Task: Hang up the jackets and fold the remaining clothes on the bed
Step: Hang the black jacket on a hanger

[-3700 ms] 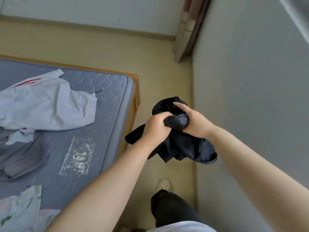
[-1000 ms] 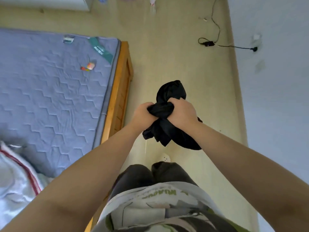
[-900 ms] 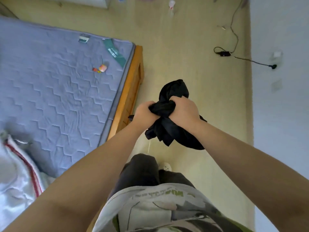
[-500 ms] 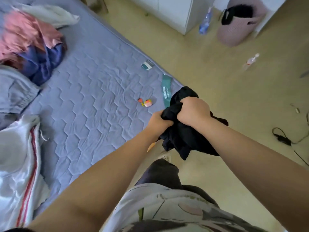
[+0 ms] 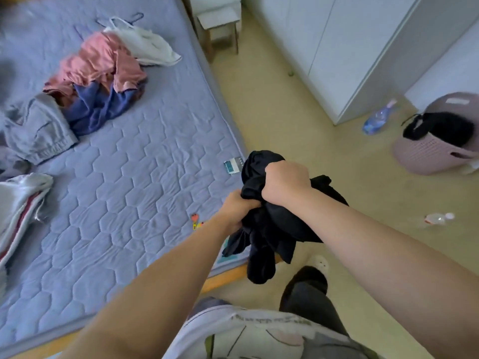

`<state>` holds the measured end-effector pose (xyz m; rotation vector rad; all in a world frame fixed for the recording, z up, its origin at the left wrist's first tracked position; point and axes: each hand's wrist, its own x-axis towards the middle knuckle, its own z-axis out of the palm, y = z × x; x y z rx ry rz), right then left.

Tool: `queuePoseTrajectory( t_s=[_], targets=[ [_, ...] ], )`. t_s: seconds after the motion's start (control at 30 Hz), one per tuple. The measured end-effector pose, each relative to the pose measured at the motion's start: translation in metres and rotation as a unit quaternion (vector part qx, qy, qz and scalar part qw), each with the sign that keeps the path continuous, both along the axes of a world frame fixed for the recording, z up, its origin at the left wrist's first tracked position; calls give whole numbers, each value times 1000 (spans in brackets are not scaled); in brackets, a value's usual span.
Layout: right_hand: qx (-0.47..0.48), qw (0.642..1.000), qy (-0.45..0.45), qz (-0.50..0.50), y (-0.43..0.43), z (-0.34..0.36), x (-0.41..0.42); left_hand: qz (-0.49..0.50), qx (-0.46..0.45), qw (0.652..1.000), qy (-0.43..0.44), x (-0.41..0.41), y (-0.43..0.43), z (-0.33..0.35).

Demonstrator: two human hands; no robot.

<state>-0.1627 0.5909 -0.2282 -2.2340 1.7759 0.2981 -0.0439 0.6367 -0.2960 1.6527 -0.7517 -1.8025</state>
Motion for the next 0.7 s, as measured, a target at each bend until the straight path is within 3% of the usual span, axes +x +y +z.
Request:
queuePoseTrajectory(
  t_s=[0.3, 0.7],
  targets=[
    [-44, 989, -30, 140, -160, 10, -136, 75, -67, 994, -48, -134, -145, 16],
    [-41, 980, -54, 184, -380, 5, -135, 98, -73, 991, -61, -128, -354, 20]
  ],
)
